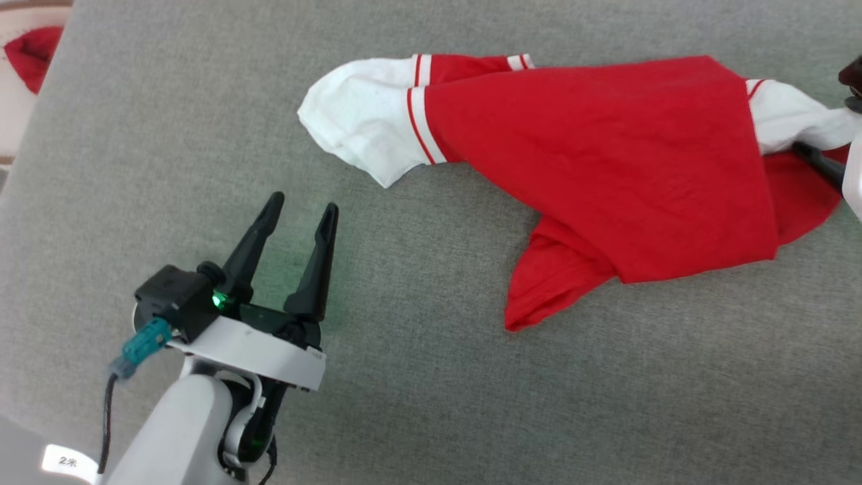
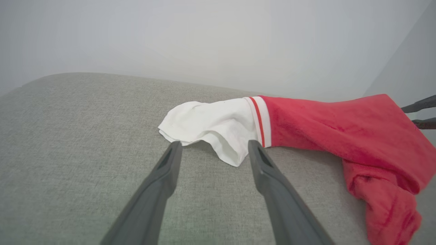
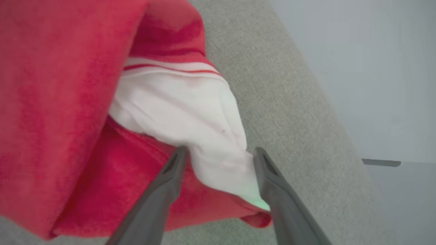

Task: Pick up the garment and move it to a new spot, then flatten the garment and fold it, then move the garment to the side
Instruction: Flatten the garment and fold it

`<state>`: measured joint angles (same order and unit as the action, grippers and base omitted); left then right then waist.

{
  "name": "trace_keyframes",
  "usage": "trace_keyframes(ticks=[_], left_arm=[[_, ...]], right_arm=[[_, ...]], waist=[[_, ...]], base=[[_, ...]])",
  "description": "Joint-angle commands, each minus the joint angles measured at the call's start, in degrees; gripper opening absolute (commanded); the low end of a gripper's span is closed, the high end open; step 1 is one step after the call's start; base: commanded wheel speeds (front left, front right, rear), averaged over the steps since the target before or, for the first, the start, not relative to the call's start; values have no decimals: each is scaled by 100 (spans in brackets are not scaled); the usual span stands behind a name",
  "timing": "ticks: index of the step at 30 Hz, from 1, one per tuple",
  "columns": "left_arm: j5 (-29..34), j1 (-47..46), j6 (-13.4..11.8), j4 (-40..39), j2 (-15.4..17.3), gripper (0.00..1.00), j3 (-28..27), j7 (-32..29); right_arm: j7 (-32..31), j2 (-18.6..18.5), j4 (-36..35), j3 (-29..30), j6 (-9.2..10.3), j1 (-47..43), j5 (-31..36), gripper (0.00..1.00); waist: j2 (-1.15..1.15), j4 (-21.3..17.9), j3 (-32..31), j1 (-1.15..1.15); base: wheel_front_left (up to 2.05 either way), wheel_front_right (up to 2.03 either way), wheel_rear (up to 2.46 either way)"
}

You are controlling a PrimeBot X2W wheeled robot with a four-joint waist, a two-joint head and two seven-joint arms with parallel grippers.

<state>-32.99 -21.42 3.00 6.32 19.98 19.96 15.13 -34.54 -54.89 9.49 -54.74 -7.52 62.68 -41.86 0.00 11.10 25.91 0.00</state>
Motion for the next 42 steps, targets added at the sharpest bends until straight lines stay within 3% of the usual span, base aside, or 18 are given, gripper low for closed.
trace_keyframes(ticks=[1,2,3,4,9,19,26,29,34,35,36,37,38,42], left_arm=[[133,35,118,33,-113,100,-113,-3],[133,35,118,33,-113,100,-113,-3],[183,33,169,47,-165,100,-160,-2],[231,26,214,61,-211,100,-200,-3],[397,30,355,143,-388,100,-332,-2],[583,156,437,109,-438,100,-677,-3],[650,250,455,43,-476,100,-766,-2],[666,288,449,23,-471,100,-815,-2],[671,285,452,23,-413,100,-874,-2],[665,267,452,24,-394,100,-859,-2],[663,258,453,31,-359,100,-855,-2],[669,247,453,38,-315,100,-849,-2],[685,233,453,45,-264,100,-833,-2],[633,124,454,2,17,100,-782,-23]], right_arm=[[98,-26,107,-271,6,248,-79,67],[98,-26,107,-271,6,248,-79,67],[123,-41,143,-430,6,344,-85,31],[167,-42,183,-563,6,433,-115,0],[583,-31,541,-859,6,828,-202,0],[1733,-444,770,-522,6,1012,380,0],[2048,-1065,814,94,7,-7,475,0],[2171,-1020,1051,360,6,-727,371,0],[2454,-626,1396,825,6,-1493,477,0],[2496,-525,1466,913,6,-1607,500,8],[2547,-414,1503,1001,6,-1693,537,35],[2604,-309,1542,1125,6,-1762,539,72],[2663,-224,1575,1269,6,-1836,498,100],[3028,-4,1466,1993,6,-2221,152,100]], waist=[[0,88,133,0],[0,88,133,0],[0,89,154,0],[0,85,179,0],[0,32,236,0],[0,-281,171,0],[0,-459,209,0],[0,-536,228,0],[0,-654,196,0],[0,-671,182,0],[0,-695,159,0],[0,-720,135,0],[0,-743,108,0],[0,-847,-18,0]], base=[[0,0,0],[0,0,0],[0,0,0],[0,0,0],[0,0,0],[0,0,0],[0,0,0],[0,0,0],[0,0,0],[0,0,0],[0,0,0],[0,0,0],[0,0,0],[0,0,0]])
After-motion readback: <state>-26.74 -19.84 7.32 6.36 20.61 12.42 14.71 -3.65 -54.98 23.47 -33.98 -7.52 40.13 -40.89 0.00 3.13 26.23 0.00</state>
